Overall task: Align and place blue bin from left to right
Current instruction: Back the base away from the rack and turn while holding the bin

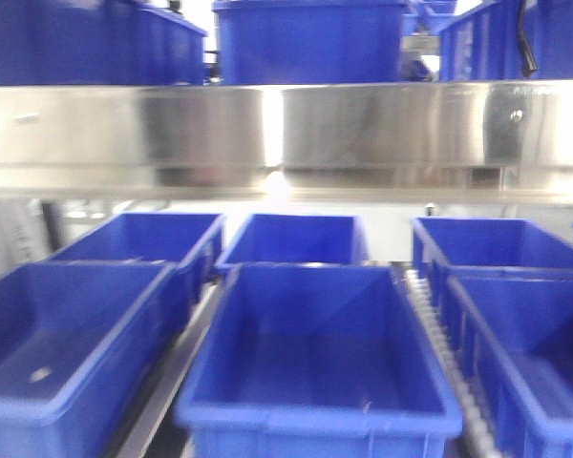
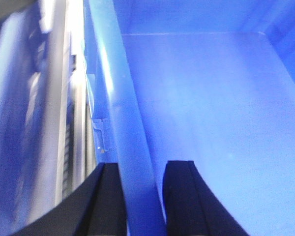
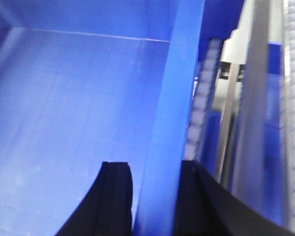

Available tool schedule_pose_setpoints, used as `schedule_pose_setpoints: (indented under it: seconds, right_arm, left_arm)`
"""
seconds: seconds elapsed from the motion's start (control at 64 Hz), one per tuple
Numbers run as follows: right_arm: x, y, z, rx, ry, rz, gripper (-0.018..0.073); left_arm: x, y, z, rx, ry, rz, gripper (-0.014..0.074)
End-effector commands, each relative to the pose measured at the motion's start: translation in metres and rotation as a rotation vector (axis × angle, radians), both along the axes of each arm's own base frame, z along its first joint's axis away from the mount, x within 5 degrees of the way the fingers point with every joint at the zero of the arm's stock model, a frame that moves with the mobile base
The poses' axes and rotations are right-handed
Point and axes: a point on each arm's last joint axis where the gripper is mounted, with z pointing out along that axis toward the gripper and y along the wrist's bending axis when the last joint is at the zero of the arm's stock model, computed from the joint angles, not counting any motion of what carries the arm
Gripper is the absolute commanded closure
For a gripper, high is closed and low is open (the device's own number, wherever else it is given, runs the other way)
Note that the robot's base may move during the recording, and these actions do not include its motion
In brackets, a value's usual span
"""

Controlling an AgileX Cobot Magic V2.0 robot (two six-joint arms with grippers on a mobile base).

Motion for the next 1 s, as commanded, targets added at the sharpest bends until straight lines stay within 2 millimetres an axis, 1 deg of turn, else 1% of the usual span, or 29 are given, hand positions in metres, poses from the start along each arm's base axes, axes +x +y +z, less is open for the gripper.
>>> schedule_pose_setpoints:
  seconds: [0.0,0.984]
  right_arm:
    - [-0.0076,-0.0003,0.0214,0.073,-0.12,0.028,0.0712]
    - [-0.0076,-0.0003,0.0214,0.073,-0.12,0.028,0.0712]
  left_arm:
    - [-0.0068,-0.0021,0.0176,-0.039,-0.109,-0.028,0.0708]
    - [-0.0068,-0.0019,0.0176,-0.037,-0.109,-0.027,0.0708]
